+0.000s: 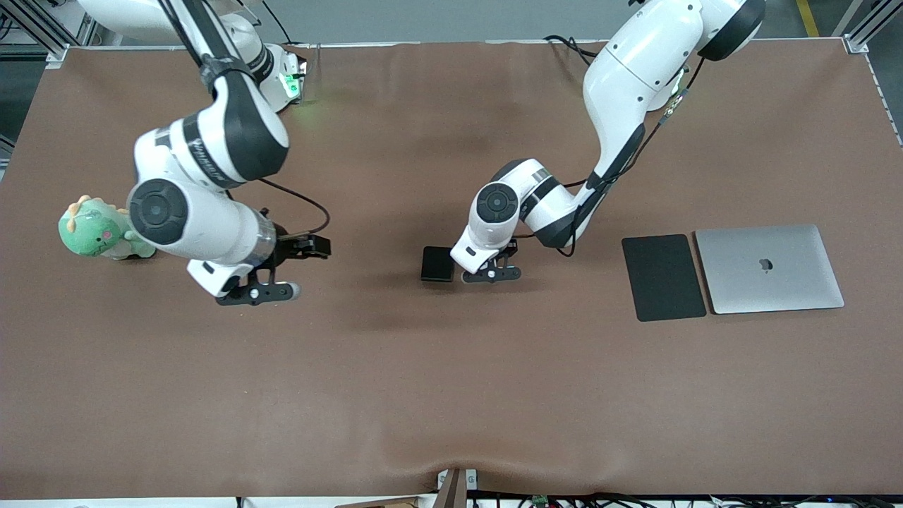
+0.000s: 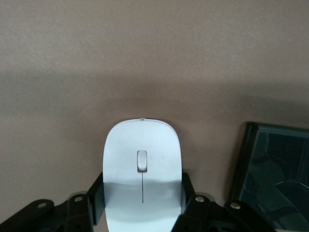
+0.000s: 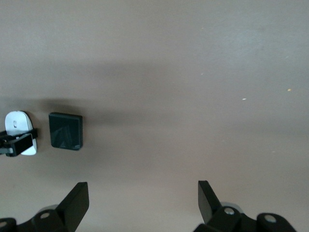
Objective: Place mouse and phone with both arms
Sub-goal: 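Grasp the mouse with the left gripper while the right gripper reaches the phone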
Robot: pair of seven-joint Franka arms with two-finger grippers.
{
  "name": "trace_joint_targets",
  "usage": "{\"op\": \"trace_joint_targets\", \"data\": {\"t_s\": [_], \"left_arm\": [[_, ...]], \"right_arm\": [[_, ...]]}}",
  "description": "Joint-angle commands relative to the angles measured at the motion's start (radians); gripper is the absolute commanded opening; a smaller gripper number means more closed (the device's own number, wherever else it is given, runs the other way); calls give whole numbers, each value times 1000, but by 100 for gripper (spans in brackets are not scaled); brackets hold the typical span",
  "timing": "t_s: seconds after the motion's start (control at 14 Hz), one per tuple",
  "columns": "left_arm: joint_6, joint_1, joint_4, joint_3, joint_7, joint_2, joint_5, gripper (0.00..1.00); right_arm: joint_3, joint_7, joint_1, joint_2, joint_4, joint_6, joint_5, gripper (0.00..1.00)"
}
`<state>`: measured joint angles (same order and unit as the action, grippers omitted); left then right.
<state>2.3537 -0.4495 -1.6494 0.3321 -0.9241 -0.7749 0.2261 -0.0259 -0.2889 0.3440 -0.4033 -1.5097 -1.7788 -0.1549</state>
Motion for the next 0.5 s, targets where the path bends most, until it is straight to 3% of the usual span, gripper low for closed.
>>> {"op": "trace_joint_targets", "data": {"t_s": [0.0, 0.43], "left_arm": [[-59, 40, -3, -1, -30, 40, 35, 54], [-261, 195, -23, 15, 94, 221, 22, 54]], "right_arm": [[9, -82, 39, -49, 22, -51, -5, 100], [12, -265, 141, -149, 9, -214, 0, 100]]}}
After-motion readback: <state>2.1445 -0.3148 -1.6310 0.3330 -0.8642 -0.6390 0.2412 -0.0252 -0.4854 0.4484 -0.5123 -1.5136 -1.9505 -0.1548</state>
